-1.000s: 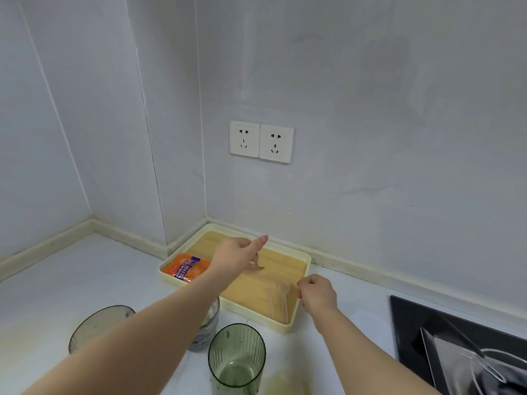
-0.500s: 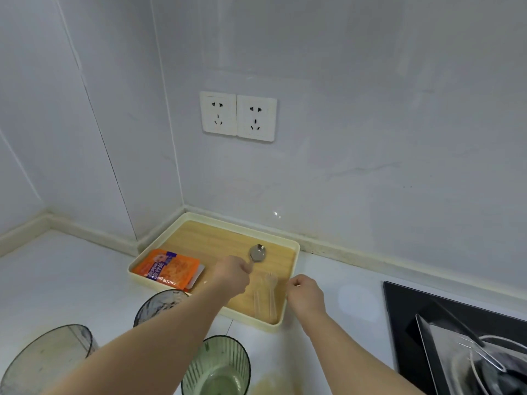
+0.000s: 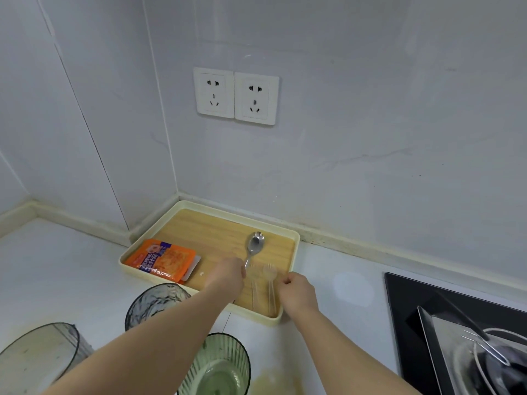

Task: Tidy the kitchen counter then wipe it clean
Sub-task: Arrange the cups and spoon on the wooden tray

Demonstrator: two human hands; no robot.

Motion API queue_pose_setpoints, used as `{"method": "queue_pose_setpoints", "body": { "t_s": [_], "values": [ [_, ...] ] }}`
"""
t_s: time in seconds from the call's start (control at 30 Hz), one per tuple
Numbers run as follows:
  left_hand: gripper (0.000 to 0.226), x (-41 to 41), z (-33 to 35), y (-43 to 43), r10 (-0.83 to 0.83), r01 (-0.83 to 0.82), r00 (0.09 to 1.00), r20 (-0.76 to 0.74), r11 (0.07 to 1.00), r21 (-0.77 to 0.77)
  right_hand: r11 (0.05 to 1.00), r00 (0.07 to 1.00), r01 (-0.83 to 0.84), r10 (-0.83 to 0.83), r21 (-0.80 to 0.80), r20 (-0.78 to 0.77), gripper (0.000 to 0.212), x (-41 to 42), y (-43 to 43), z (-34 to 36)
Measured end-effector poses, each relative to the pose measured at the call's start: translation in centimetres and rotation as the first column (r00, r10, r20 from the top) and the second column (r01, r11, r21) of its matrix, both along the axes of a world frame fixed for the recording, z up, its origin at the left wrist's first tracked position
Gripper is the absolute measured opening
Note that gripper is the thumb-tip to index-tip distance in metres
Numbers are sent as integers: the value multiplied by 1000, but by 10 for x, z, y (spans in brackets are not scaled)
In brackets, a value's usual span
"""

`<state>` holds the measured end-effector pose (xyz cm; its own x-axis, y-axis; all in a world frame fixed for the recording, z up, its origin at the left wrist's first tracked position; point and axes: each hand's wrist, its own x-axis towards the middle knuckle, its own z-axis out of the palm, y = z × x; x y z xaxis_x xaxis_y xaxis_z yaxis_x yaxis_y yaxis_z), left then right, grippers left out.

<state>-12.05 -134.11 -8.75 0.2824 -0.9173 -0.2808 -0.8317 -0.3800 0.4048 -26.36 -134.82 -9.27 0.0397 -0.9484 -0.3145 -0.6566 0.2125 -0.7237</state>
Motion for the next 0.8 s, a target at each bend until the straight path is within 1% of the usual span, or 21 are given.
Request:
{"method": "queue_pose_setpoints", "body": {
  "t_s": [0.07, 0.37, 0.5, 0.67, 0.73, 0.8],
  "values": [
    [28, 1, -3, -1, -8, 8, 1000, 8, 1000, 5, 1000, 1000, 0, 0, 5, 4, 31, 0, 0, 0],
    [32, -5, -4, -8, -104, 105, 994, -46, 994, 33, 1000, 1000, 7, -7, 23, 2, 29, 1, -1, -1],
    [32, -15, -6, -11, -152, 153, 986, -63, 988, 17, 999, 1000, 1, -1, 36, 9, 22, -1, -2, -2],
    [32, -20, -5, -13, -170, 170, 983, -71, 985, -7, 999, 1000, 0, -1, 38, 18, 30, -2, -3, -1],
    [33, -19, -4, -12, -180, 180, 982, -62, 984, -4, 999, 1000, -3, 2, 35, 26, 27, -3, -2, 0],
    [33, -17, -1, -9, -201, 201, 978, -59, 980, -2, 999, 999, -7, 5, 33, 42, 18, -3, 1, 3]
  ]
}}
